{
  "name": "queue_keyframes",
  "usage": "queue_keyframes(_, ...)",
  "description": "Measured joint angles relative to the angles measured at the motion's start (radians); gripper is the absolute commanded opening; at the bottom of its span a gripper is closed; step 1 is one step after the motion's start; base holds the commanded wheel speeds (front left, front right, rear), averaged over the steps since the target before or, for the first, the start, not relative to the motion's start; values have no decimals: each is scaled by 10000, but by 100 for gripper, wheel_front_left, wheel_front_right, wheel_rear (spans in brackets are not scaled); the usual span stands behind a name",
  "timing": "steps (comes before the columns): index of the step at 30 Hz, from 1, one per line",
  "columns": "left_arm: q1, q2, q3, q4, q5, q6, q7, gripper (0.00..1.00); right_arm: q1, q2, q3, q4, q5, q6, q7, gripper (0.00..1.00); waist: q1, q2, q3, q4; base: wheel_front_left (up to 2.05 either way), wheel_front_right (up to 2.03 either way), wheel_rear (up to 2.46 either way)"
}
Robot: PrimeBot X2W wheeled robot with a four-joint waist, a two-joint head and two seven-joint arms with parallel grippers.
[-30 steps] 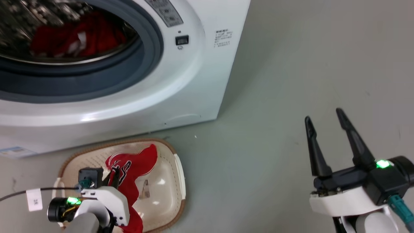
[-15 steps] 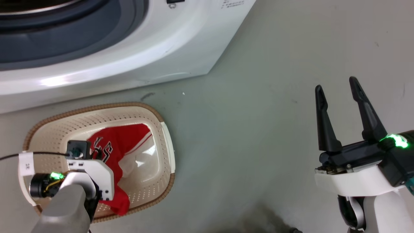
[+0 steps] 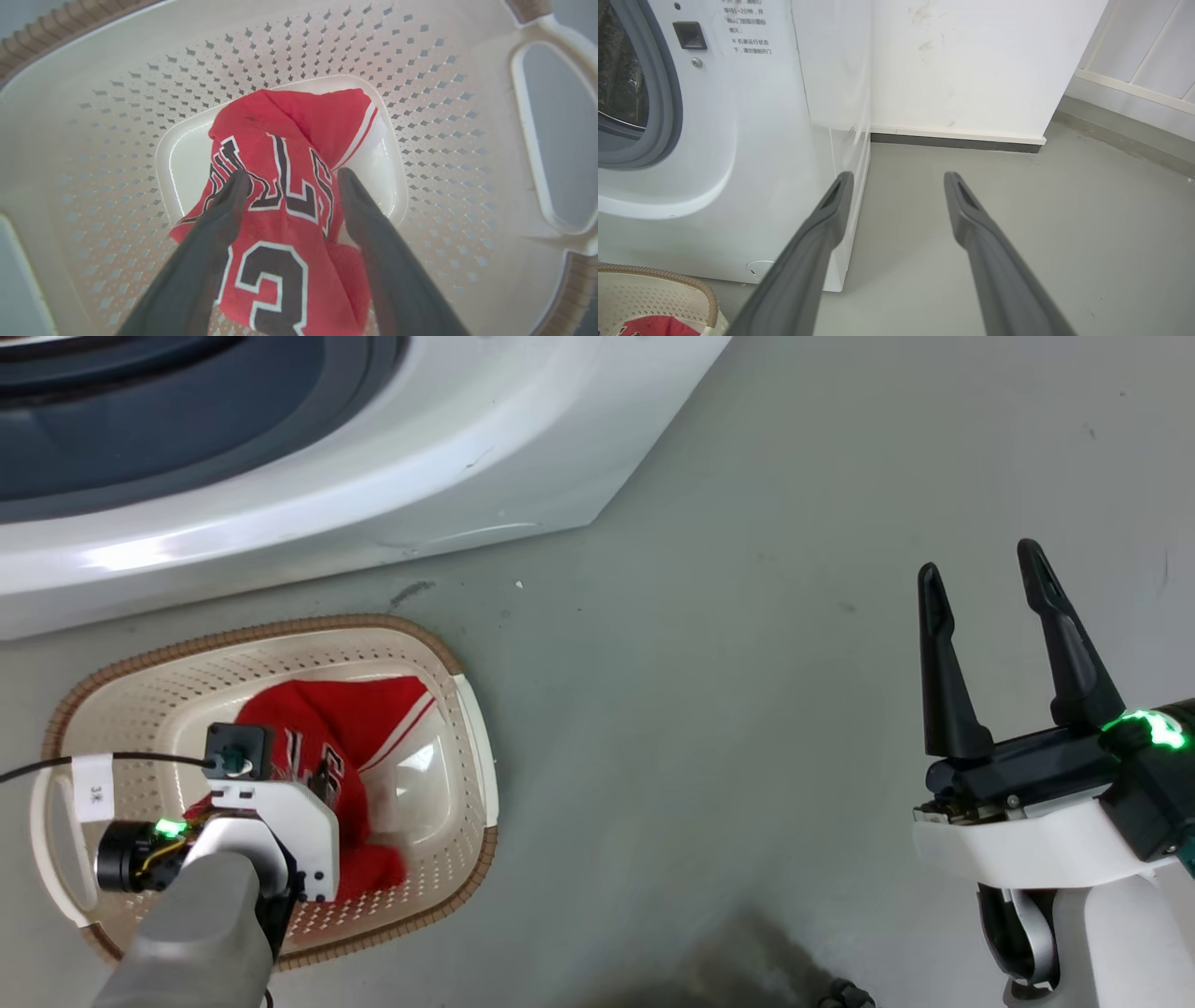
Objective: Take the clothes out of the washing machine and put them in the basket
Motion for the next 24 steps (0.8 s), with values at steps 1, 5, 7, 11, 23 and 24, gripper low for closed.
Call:
queue_keyframes(1,54,-33,4,17,-10,0,-50,100,11,2,4,17,-10,0,0,100,0,0,-91,20,0,0,0)
queue_keyframes(5,392,-150,6,69,-75,19,-244,100,91,0,-4,82,-132,0,0,100,0,0,-524,123,0,0,0)
queue_keyframes(7,574,-219,21,61,-100,105,-387,100,209,2,-10,138,-194,0,0,100,0,0,-791,185,0,0,0)
queue_keyframes(11,1130,-414,144,-391,-117,255,-499,100,529,2,-59,270,-290,0,0,100,-1,0,-1417,333,0,0,0)
queue_keyframes(23,3592,-328,1785,-4627,961,1321,-529,100,1669,4,-153,527,-566,0,0,100,-3,0,-3459,949,0,0,0)
queue_keyframes(24,3827,-359,1950,-4959,1093,1354,-529,100,1760,4,-165,543,-594,0,0,100,-3,0,-3621,998,0,0,0)
